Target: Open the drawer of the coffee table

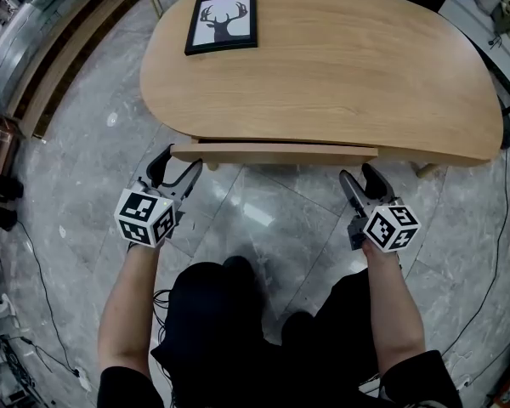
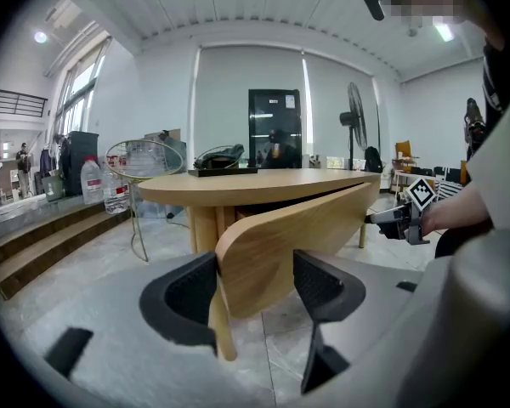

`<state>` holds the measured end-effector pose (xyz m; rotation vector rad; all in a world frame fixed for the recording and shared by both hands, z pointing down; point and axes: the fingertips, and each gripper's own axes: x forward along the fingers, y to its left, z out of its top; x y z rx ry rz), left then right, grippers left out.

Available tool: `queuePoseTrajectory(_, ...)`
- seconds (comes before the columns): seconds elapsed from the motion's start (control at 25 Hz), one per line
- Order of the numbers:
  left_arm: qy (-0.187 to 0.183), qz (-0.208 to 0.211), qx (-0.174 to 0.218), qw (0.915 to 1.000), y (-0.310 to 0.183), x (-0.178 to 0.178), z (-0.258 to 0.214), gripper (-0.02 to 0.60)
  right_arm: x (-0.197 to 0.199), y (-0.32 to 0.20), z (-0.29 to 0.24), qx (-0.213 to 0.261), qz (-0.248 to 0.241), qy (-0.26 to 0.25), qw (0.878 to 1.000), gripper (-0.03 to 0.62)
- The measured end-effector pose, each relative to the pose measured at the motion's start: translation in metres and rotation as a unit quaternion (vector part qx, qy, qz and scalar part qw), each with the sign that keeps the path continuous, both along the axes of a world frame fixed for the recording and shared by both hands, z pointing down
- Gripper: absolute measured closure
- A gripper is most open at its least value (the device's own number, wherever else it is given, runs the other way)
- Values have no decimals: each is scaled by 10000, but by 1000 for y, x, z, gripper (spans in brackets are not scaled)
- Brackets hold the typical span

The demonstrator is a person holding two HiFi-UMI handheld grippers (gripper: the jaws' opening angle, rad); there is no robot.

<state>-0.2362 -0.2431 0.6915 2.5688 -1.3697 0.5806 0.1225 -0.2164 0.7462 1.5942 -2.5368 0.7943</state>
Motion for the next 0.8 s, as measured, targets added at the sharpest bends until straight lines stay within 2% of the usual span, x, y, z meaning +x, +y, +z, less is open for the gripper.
queuePoseTrajectory(0.08, -17, 30, -33, 10000, 0, 1, 1, 281, 1, 2, -14, 251, -245, 662, 9972, 289)
queuePoseTrajectory(0.16, 0, 59, -84, 9999, -1, 2, 3, 275, -4, 1, -28, 534, -543, 1260, 9891, 290)
queuePoseTrajectory(0.24, 74, 72, -136, 9999, 0, 3, 3, 294, -9, -4, -38, 736, -785, 1631, 9807, 293)
queuePoseTrajectory(0.4, 149, 66, -227, 9996, 4, 3, 2, 308, -13, -9, -43, 784, -865, 1752, 9776, 351)
queuePoseTrajectory(0.48, 24, 86, -269, 9996, 8, 1, 2, 325, -9, -5, -44, 784, -913, 1743, 9773, 390)
queuePoseTrajectory(0.6, -261, 205, -313, 9990, 20, -3, 3, 364, -9, 9, -44, 757, -1260, 1869, 9713, 418)
queuePoseTrajectory(0.72, -506, 373, -361, 9974, 28, -6, 2, 364, -13, 23, -45, 706, -1658, 2005, 9630, 407)
queuePoseTrajectory(0.8, -548, 471, -360, 9967, 29, -5, 0, 337, -14, 27, -50, 712, -1801, 1965, 9612, 372)
